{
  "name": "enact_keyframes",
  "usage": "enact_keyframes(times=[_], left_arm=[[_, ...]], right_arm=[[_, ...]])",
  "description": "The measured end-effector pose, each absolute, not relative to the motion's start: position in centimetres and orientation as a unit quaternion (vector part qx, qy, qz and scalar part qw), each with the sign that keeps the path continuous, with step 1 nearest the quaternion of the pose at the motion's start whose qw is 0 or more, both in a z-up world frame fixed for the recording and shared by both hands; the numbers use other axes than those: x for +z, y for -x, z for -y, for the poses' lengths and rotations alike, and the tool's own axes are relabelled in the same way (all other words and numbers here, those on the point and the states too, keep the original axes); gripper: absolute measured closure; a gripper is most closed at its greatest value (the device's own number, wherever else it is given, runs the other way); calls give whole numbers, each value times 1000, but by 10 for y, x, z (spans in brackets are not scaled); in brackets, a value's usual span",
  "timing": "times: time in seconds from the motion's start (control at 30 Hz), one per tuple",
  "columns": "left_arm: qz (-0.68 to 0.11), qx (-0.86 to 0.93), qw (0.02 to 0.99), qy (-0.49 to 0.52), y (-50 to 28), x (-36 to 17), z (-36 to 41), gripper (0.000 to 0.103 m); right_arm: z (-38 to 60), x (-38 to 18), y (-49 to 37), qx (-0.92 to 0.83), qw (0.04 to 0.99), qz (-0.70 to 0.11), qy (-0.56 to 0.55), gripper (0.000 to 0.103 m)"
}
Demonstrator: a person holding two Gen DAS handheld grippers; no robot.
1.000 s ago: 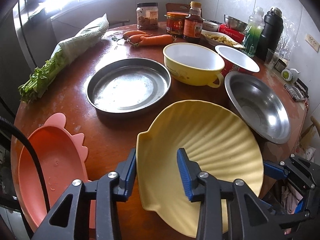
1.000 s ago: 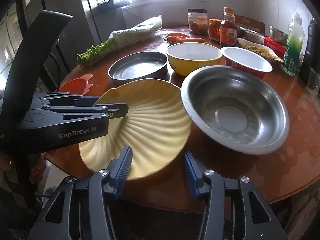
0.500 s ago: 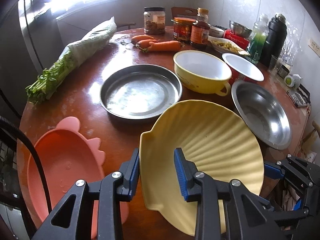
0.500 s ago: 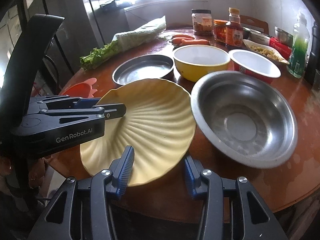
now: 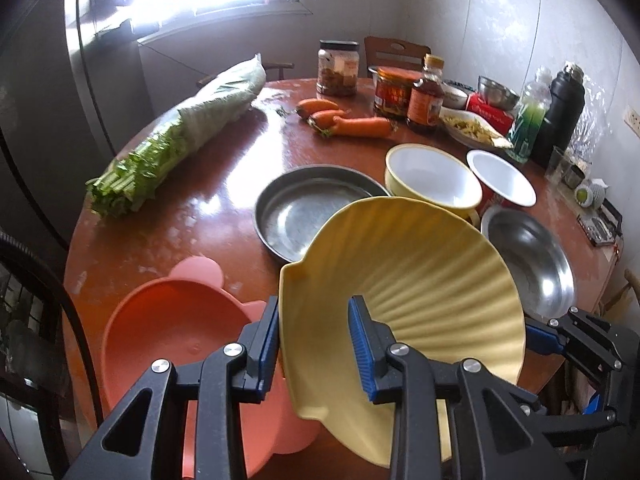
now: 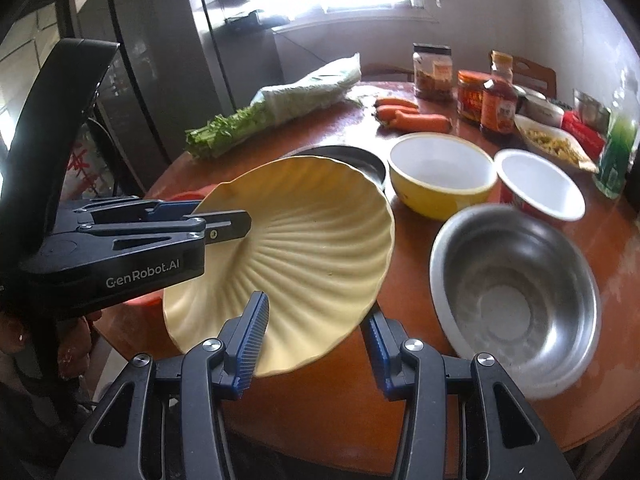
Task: Organize plates and bowls
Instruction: 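Lift the yellow shell plate with the left gripper over the pink bowl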
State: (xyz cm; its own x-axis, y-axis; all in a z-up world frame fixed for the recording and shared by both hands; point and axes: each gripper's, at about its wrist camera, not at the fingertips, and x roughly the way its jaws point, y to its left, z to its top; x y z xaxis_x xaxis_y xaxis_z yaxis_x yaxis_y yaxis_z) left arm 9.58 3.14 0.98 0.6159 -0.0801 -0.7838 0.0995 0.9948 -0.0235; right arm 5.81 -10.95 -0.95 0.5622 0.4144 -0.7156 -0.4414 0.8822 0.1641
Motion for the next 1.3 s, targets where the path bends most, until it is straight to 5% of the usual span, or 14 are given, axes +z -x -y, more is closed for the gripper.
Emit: enact_keyframes(times=[0.77, 1.3], left_arm=[[-404, 37, 913, 33, -82, 44, -104, 69], [-436, 91, 892, 72, -71, 8, -149, 69]], right_arm=[[43, 35, -77, 316, 881, -345, 65, 55], [-9, 11, -93, 376, 841, -371, 112, 55]])
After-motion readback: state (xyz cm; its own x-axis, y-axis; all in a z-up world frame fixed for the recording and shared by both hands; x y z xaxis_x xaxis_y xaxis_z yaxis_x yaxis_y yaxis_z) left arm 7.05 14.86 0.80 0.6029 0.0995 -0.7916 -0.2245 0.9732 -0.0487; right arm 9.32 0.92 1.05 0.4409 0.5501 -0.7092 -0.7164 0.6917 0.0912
